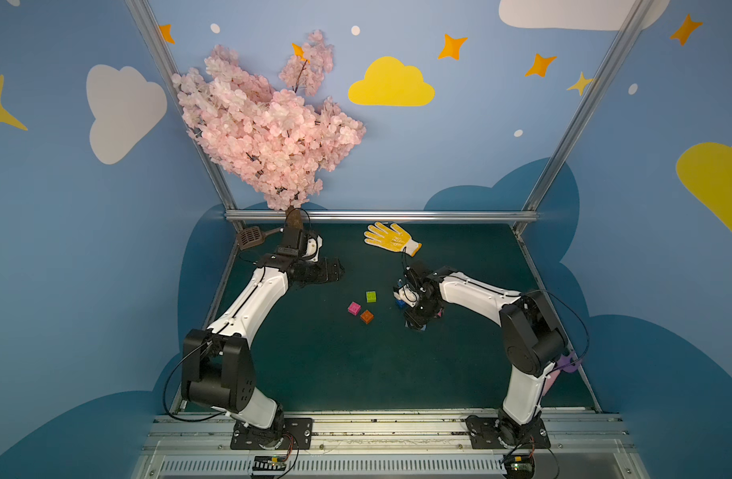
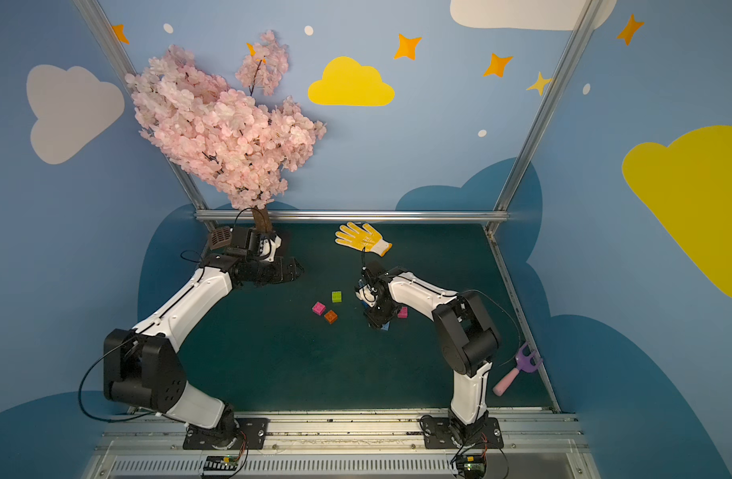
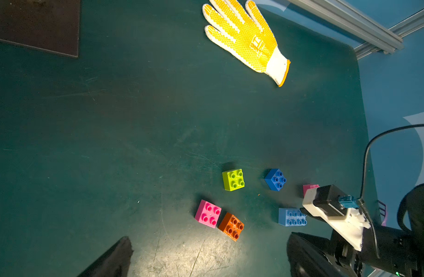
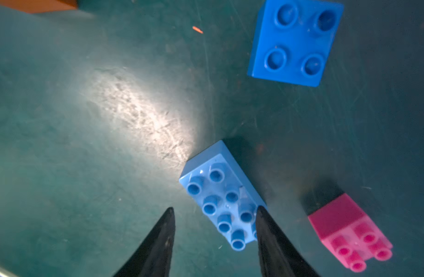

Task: Assemble the letter y with lego
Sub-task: Move the lego brick at the center of the board.

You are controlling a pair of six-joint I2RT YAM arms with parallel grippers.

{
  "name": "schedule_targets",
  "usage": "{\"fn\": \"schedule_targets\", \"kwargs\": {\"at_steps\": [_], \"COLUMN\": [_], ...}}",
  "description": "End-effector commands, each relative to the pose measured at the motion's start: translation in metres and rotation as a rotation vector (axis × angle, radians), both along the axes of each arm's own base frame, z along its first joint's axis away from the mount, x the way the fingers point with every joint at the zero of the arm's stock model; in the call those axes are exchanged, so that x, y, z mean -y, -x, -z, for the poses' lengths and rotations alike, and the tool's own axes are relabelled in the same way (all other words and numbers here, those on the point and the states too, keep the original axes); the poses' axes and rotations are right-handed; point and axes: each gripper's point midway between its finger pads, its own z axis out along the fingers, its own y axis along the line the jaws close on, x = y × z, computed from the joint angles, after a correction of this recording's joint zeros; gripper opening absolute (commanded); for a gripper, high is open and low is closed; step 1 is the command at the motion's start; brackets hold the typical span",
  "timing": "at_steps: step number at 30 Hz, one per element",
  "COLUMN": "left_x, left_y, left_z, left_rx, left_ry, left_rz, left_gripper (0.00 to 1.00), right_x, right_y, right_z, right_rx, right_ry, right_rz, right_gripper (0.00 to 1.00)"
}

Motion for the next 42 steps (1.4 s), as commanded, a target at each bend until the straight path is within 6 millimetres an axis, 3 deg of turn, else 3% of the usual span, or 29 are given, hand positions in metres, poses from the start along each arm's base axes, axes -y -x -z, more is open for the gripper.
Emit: {"fn": "schedule_targets", "kwargs": {"at_steps": [1, 13, 20, 26, 34, 42], "left_x": [0.002, 0.003, 0.004, -0.001, -0.005, -0.004], "left_y": [0.004, 0.005, 0.004, 0.001, 0.000, 0.000], "left_z": [-0.015, -0.014, -0.013, -0.011, -0.012, -0.010], "left_rx": [0.053, 0.056, 0.056, 0.056, 0.061, 0.055], "left_ry": [-0.029, -0.028, -0.027, -0.050, -0.061, -0.061], "left_rz": [0.030, 0.035, 0.033, 0.012, -0.003, -0.003], "left_gripper": [1.00, 1.00, 1.00, 1.00, 1.00, 1.00], "right_x": [-0.003, -0.002, -0.007, -0.016, -0.032, -0.033], "right_y": [-0.004, -0.009, -0.011, -0.017, -0.022, -0.025], "right_z": [0.005, 0.010, 0.014, 0.010, 0.009, 0.015], "right_rx": [0.001, 0.030, 0.021, 0.029, 0.035, 0.037], "right_ry": [0.017, 0.042, 0.033, 0.011, -0.003, 0.040], "right_rz": [-0.026, -0.036, -0.036, -0.051, -0.141, -0.266], "right_gripper": [0.55, 0.54, 0.35, 0.38, 0.36, 0.36]}}
